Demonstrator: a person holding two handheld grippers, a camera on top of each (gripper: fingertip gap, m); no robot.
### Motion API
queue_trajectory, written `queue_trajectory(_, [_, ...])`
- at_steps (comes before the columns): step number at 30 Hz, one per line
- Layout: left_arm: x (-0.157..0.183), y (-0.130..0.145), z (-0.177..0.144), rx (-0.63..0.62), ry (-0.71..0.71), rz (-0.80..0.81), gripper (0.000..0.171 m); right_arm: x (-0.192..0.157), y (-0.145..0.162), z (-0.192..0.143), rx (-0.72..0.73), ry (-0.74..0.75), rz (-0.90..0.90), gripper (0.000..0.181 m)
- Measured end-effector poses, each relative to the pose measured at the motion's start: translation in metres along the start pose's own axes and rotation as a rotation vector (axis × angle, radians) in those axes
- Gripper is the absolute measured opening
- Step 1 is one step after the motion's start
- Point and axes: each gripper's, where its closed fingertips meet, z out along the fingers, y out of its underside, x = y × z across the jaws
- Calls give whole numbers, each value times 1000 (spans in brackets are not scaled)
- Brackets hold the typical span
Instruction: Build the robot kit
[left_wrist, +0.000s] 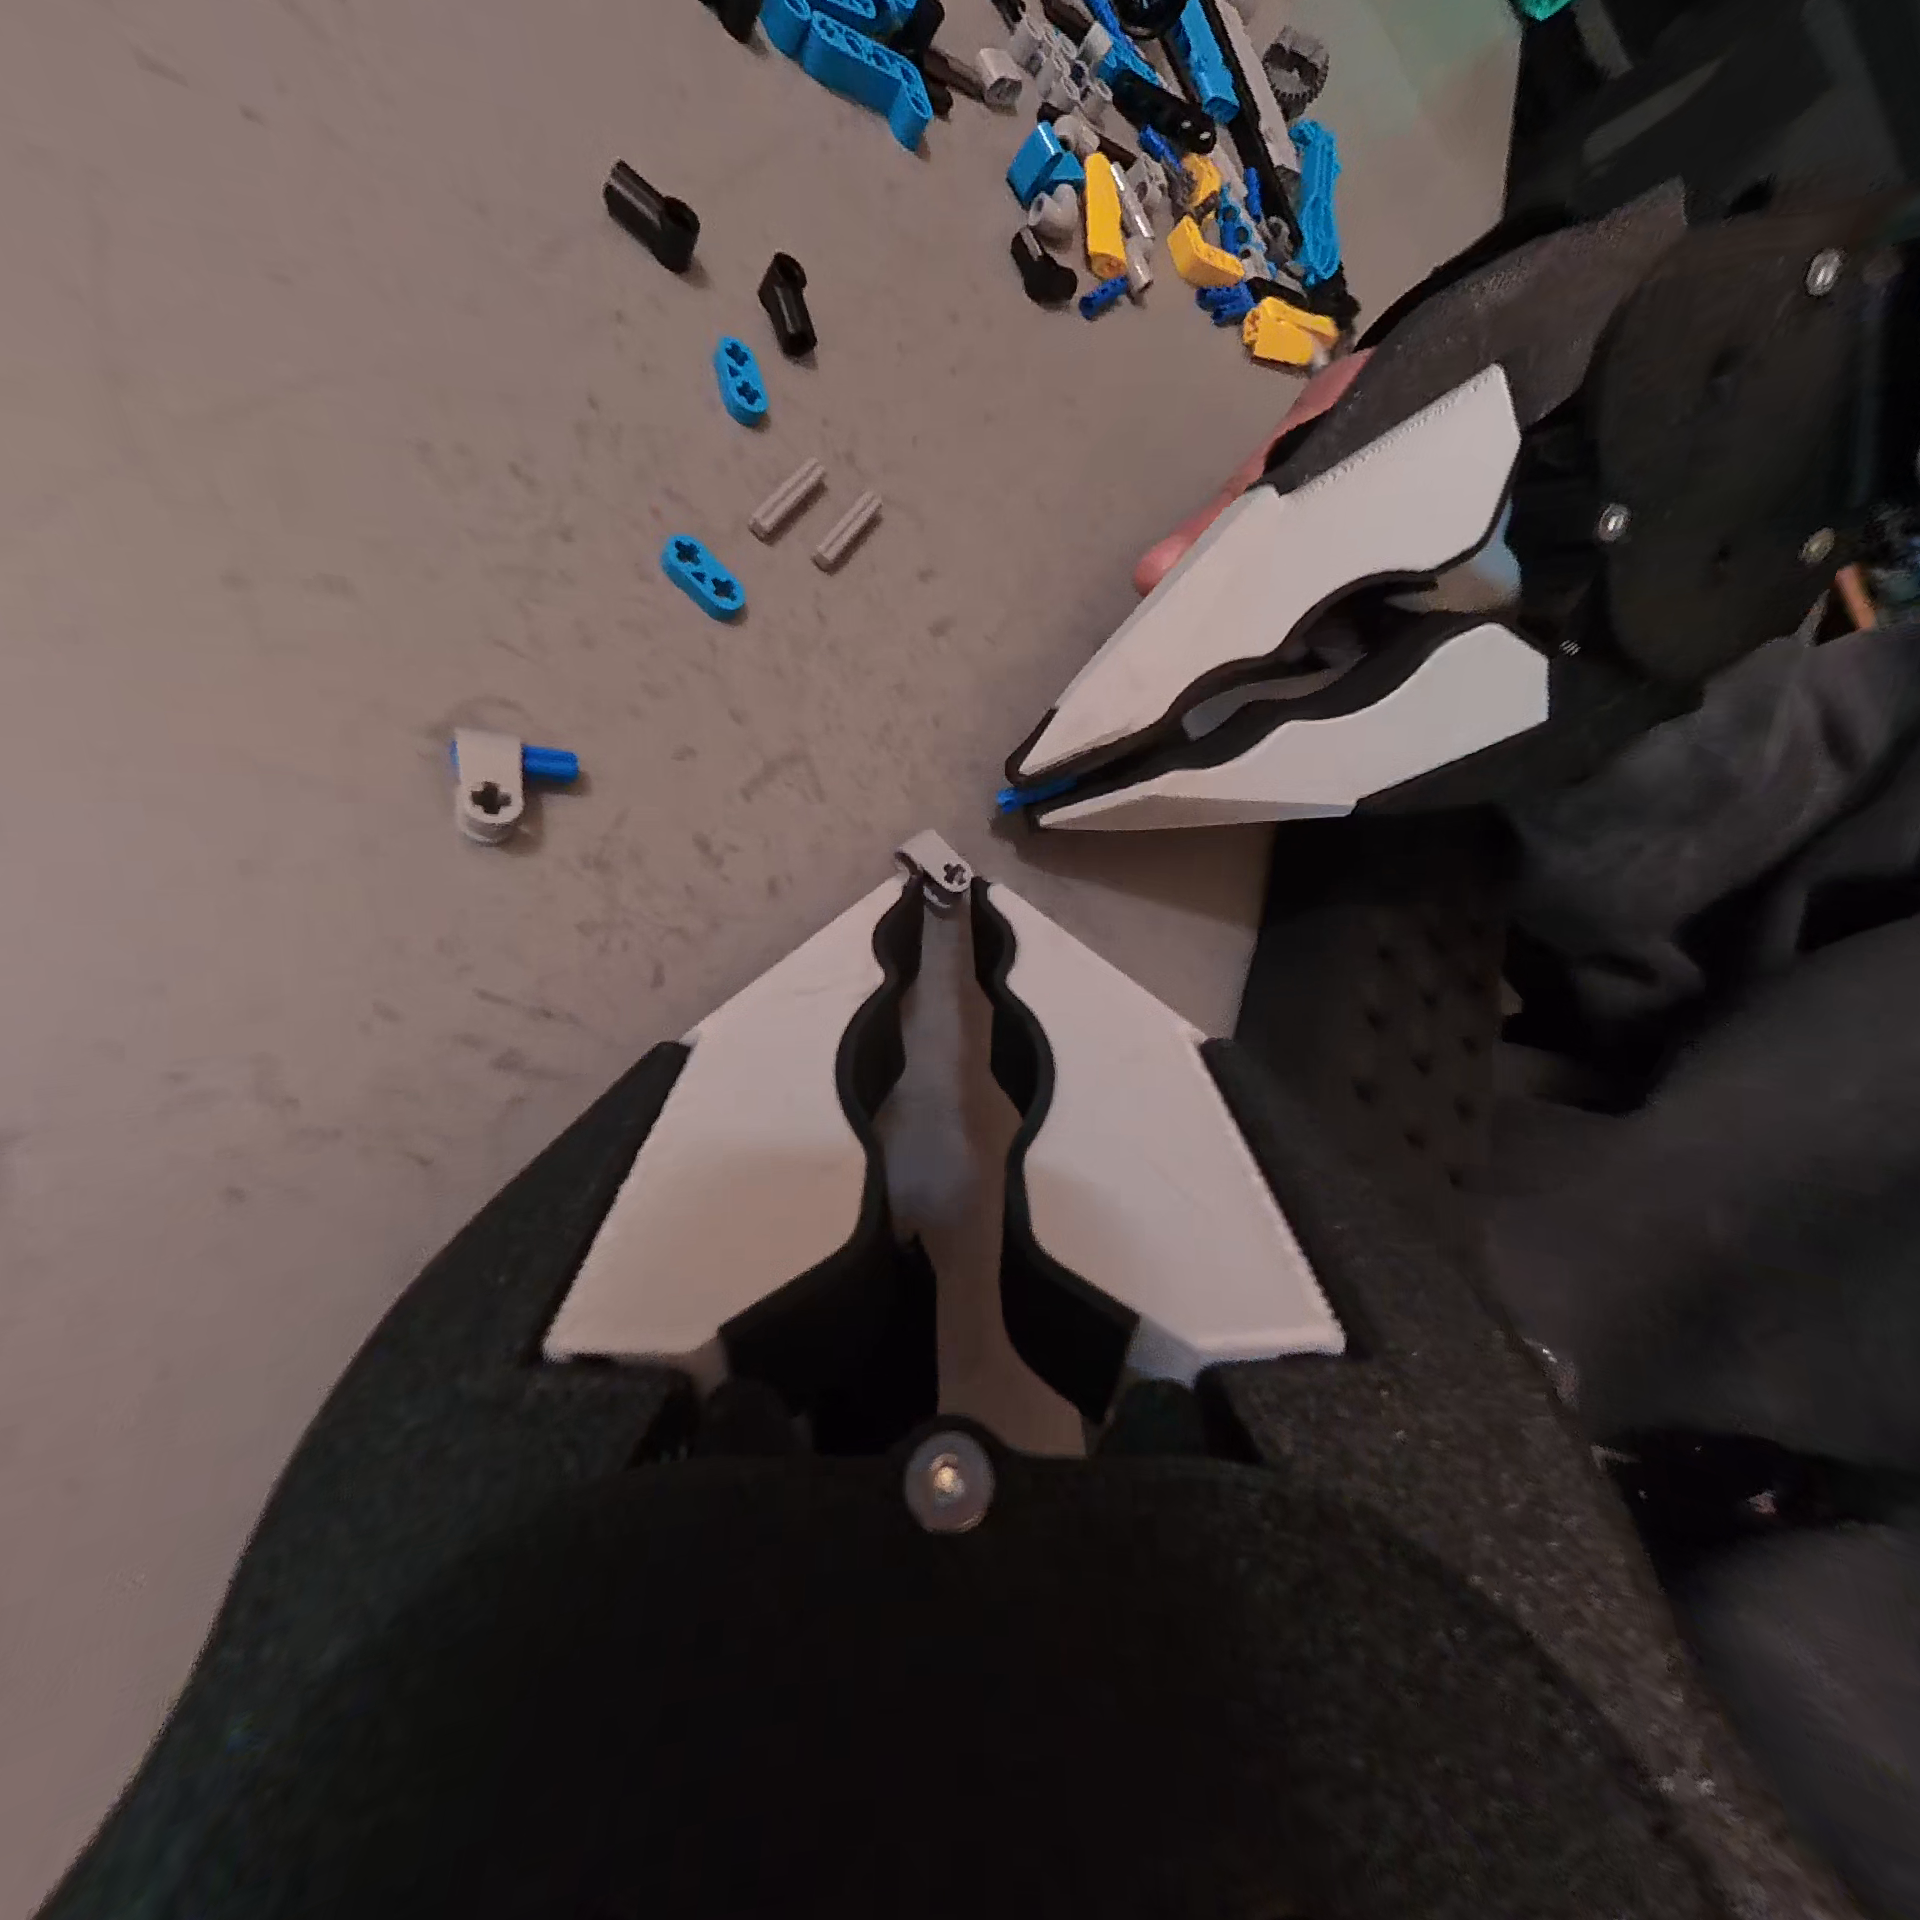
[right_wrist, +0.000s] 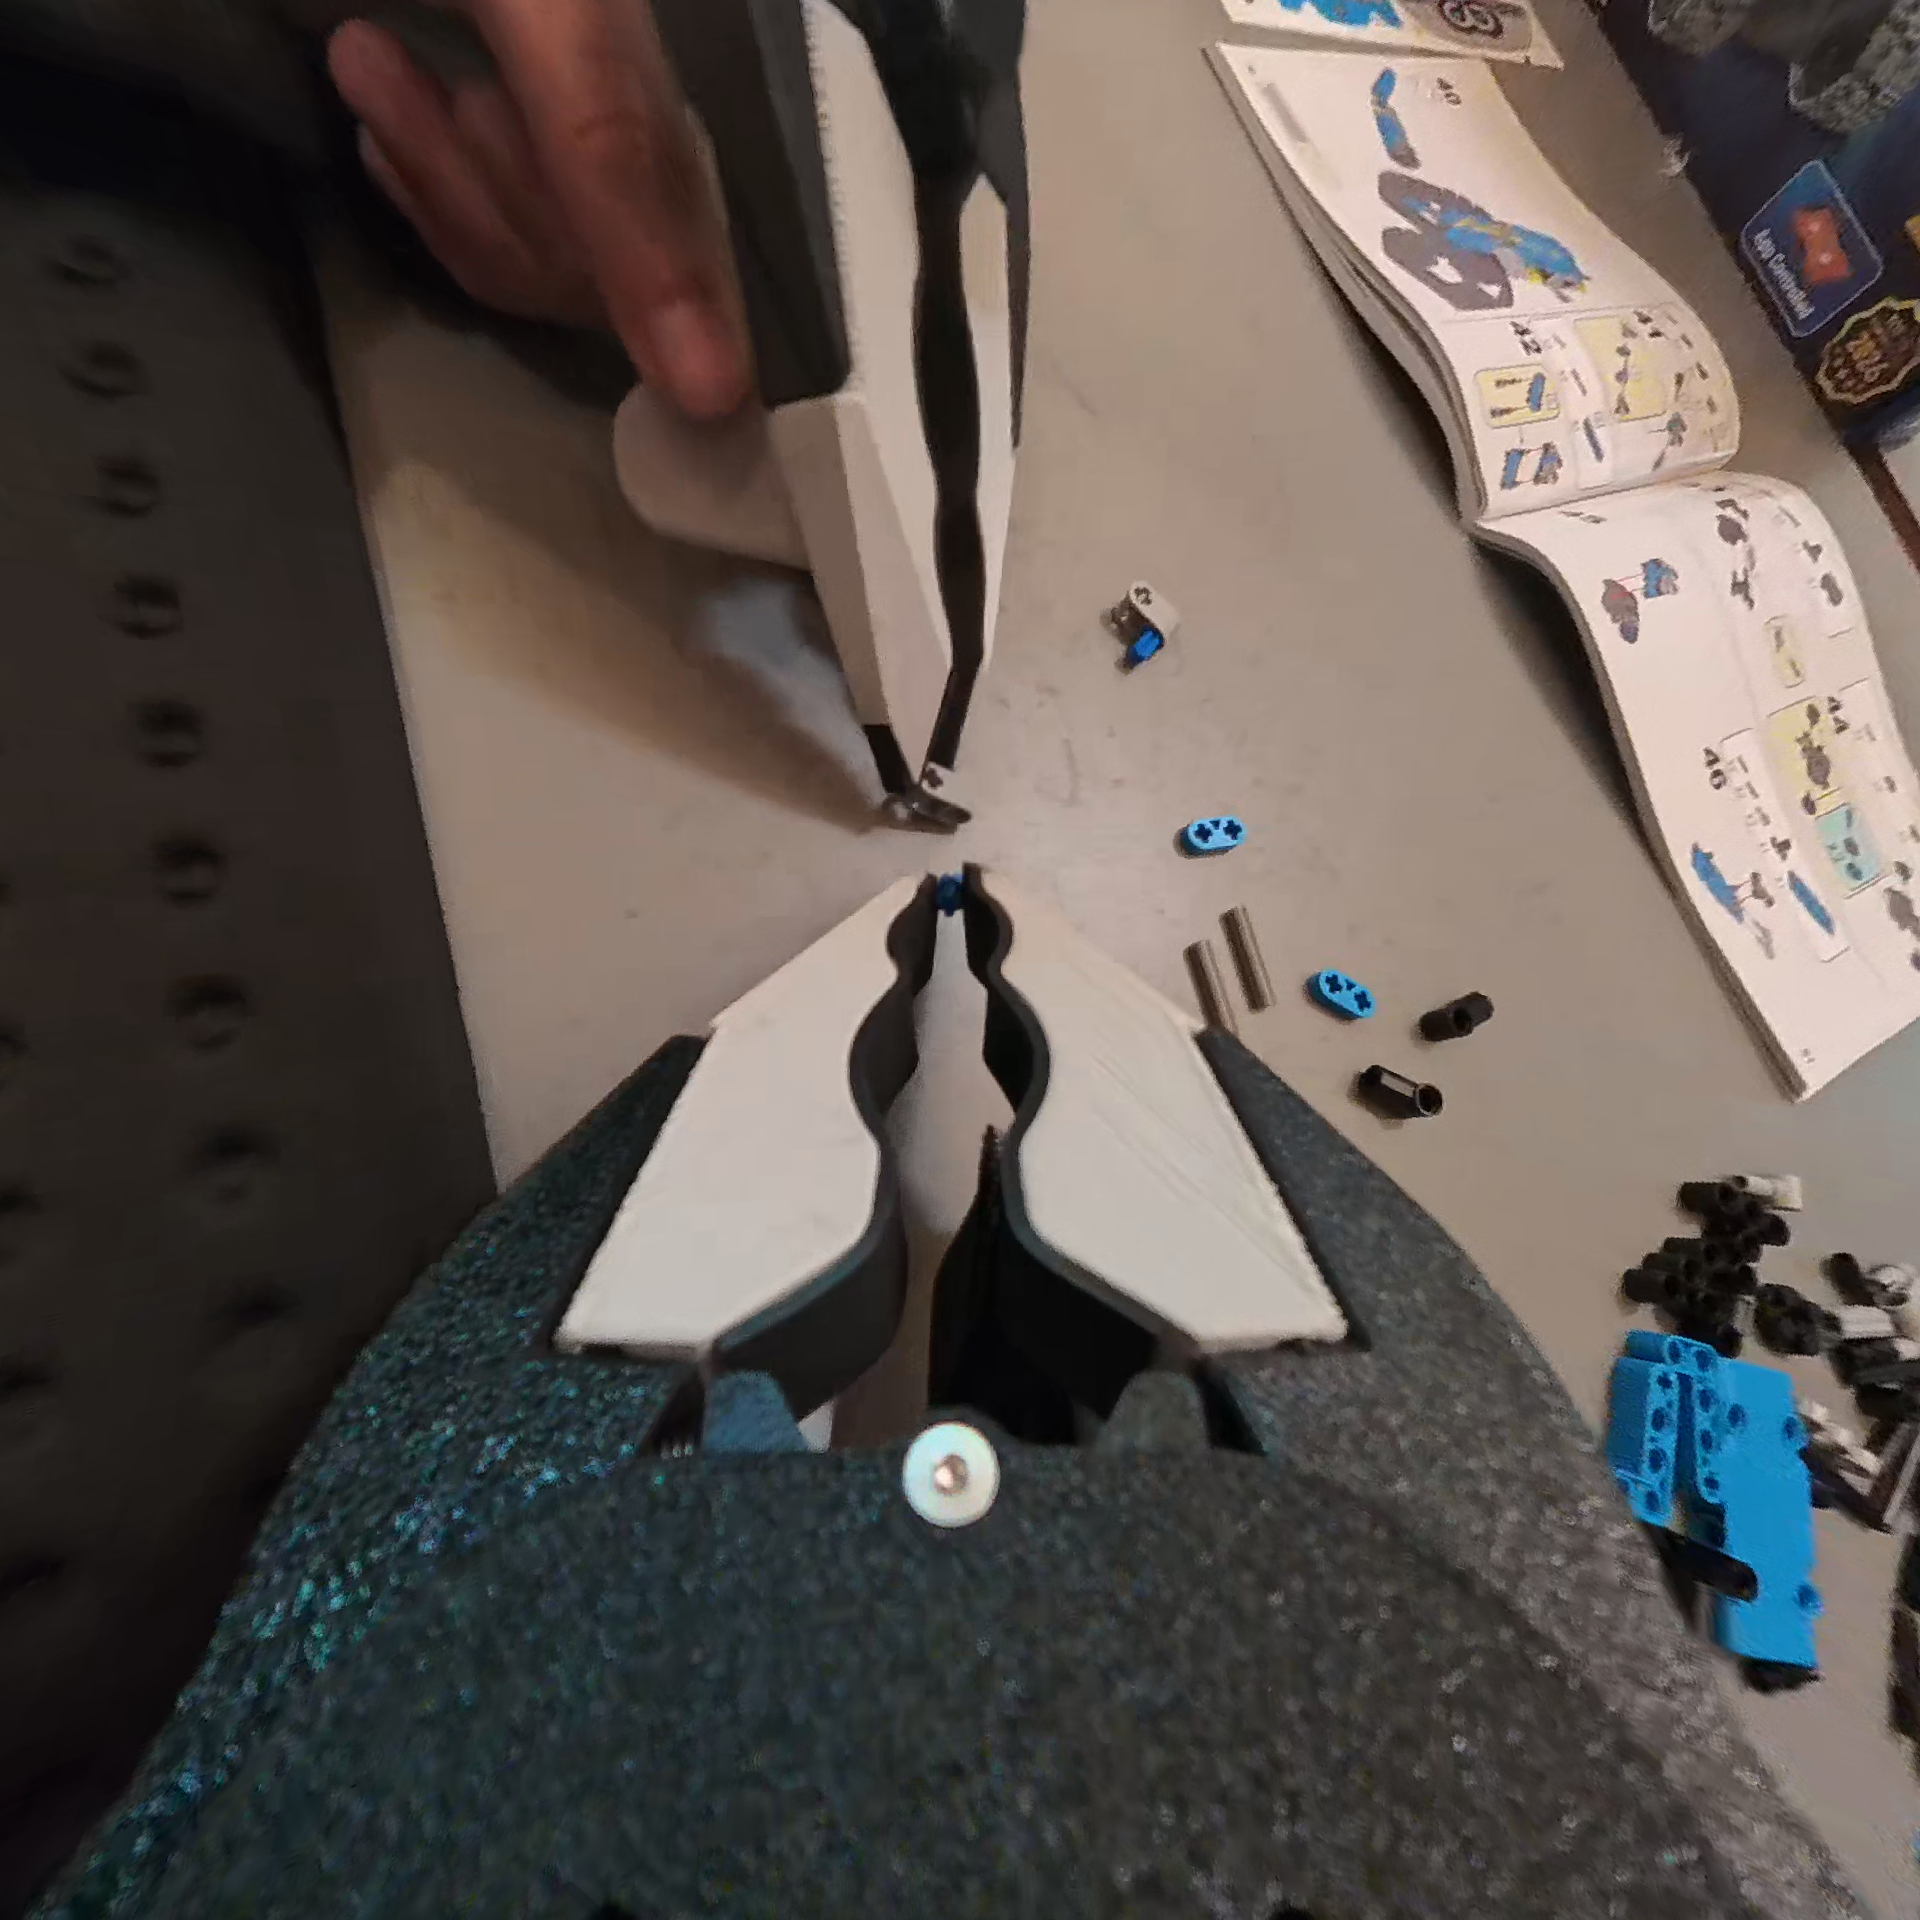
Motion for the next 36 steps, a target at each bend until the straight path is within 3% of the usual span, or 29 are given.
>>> queue_trajectory(5, [-2,2,1,-16,-77,104,4,-1,-5,6,24,-63,65,4])
queue_trajectory(11, [-7,-2,-2,7,-78,66,4,8,3,11,5,-125,232,5])
queue_trajectory(14, [-9,0,-5,1,-159,171,15,7,4,12,-3,-123,226,5])
queue_trajectory(20, [-13,1,-5,-10,-318,307,17,6,4,10,5,-127,216,5])
queue_trajectory(30, [-15,-5,2,-7,-336,306,5,11,0,6,41,-120,248,5])
queue_trajectory(36, [-7,-5,8,-27,-297,374,25,10,1,6,37,-122,244,5])
